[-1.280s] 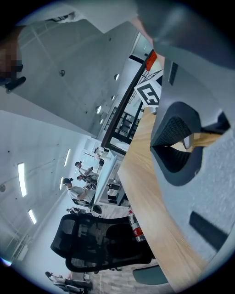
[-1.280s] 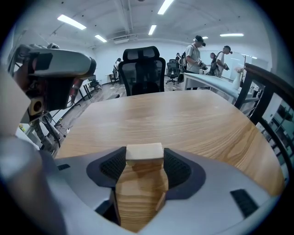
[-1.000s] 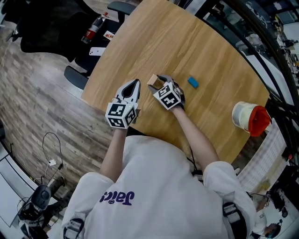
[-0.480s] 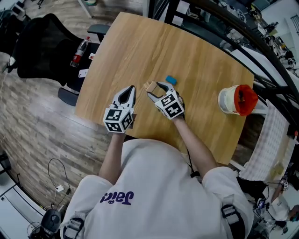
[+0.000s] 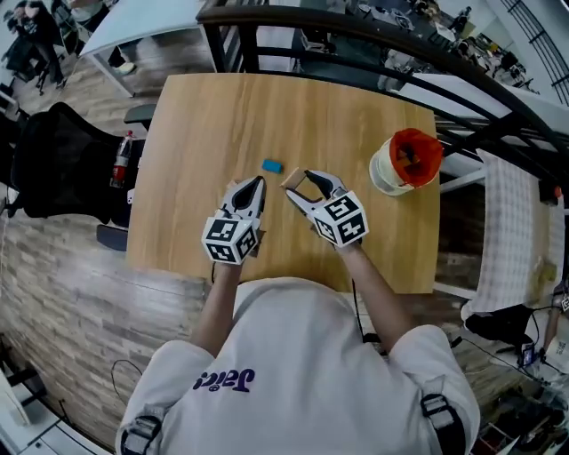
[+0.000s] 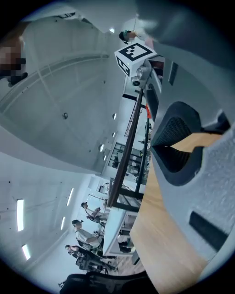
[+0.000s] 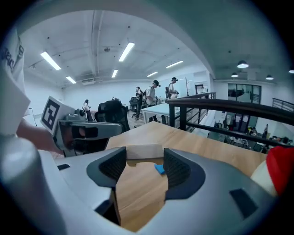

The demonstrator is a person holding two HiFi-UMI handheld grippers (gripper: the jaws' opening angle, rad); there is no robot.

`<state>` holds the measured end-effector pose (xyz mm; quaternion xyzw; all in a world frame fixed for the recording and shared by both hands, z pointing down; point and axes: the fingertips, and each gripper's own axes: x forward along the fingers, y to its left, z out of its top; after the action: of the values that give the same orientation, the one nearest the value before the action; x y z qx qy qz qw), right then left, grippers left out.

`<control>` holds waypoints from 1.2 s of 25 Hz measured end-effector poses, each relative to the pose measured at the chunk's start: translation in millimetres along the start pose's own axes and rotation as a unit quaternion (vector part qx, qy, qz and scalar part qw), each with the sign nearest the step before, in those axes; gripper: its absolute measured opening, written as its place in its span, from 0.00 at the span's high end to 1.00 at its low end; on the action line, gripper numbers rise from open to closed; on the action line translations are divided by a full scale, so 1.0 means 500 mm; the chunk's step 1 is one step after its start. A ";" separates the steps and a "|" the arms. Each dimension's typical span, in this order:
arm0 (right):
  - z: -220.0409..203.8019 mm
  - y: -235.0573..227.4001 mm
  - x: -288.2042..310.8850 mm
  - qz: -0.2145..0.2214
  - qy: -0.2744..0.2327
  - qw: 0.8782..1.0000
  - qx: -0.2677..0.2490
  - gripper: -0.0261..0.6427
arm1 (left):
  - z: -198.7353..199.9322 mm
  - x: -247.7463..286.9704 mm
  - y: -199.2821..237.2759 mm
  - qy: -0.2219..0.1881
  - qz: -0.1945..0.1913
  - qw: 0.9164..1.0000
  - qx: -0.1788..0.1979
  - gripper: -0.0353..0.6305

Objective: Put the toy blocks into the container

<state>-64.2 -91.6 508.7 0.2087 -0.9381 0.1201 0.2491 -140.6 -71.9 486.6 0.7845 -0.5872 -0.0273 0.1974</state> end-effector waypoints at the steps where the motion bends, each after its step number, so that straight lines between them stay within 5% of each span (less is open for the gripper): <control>1: 0.000 -0.016 -0.032 -0.007 -0.007 1.000 0.002 0.57 | -0.001 0.016 -0.031 0.001 -0.013 1.000 0.004 0.94; 16: -0.043 -0.275 -0.391 -0.122 -0.015 0.992 -0.034 0.57 | -0.034 0.214 -0.408 0.035 -0.192 0.979 0.060 0.94; 24: -0.067 -0.462 -0.537 -0.162 0.034 0.982 -0.087 0.57 | -0.023 0.301 -0.538 0.037 -0.223 0.971 0.073 0.94; 30: -0.106 -0.555 -0.519 -0.134 0.113 0.976 -0.127 0.57 | -0.030 0.346 -0.551 0.049 -0.226 0.969 0.083 0.94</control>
<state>287.8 -233.3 453.2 0.2849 -0.8750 -0.0116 0.3913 168.0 -164.8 439.0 0.9108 -0.3847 0.0158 0.1490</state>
